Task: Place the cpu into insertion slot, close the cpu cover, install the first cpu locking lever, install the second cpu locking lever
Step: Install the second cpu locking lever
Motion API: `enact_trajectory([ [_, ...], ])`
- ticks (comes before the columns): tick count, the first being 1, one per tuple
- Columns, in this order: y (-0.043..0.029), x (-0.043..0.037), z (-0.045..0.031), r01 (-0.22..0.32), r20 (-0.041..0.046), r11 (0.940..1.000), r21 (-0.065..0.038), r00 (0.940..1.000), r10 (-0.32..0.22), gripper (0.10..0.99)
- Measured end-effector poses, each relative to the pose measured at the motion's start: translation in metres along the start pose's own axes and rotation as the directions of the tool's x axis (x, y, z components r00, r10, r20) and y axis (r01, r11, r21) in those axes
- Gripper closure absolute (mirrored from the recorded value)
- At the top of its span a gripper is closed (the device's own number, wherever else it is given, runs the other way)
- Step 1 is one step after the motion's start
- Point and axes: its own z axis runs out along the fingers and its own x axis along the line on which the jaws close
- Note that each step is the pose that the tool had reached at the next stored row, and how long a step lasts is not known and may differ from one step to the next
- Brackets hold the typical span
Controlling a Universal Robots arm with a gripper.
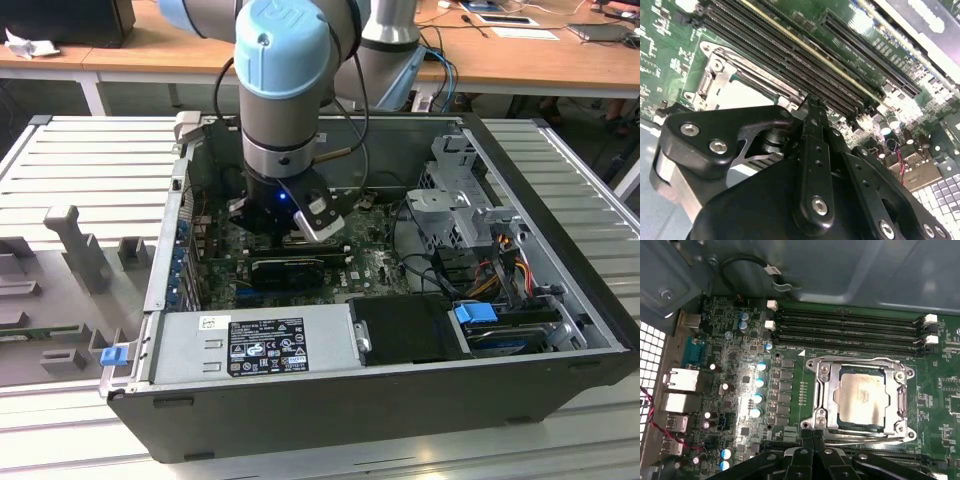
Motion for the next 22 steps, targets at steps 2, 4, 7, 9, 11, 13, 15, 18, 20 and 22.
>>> enact_trajectory([
  [2, -0.0017, 0.0003, 0.0017, 0.0, 0.0015, 0.9999, -0.016, 1.0, 0.0, 0.98],
  [4, -0.0035, 0.0005, 0.004, 0.0, 0.0022, 0.9997, -0.023, 1.0, 0.0, 0.98],
  [7, -0.0055, 0.0006, 0.0073, 0.0, 0.0028, 0.9995, -0.03, 1.0, 0.0, 0.98],
  [9, -0.0061, 0.0007, 0.0085, 0.0, 0.0031, 0.9992, -0.04, 1.0, 0.0, 0.98],
  [11, -0.0069, 0.0007, 0.0104, 0.001, 0.0057, 0.9982, -0.061, 1.0, 0.0, 0.98],
  [13, -0.0085, 0.0009, 0.0127, 0.001, 0.006, 0.9978, -0.067, 1.0, 0.0, 0.98],
  [15, -0.008, 0.0008, 0.0103, 0.001, 0.0064, 0.9977, -0.068, 1.0, 0.0, 0.98],
  [18, -0.0058, 0.0007, 0.0005, 0.001, 0.0061, 0.9977, -0.068, 1.0, 0.0, 0.98],
  [20, -0.0045, 0.0007, -0.0056, 0.001, 0.006, 0.9977, -0.068, 1.0, 0.0, 0.98],
  [22, -0.003, 0.0006, -0.0126, 0.001, 0.0057, 0.9977, -0.068, 1.0, 0.0, 0.98],
])
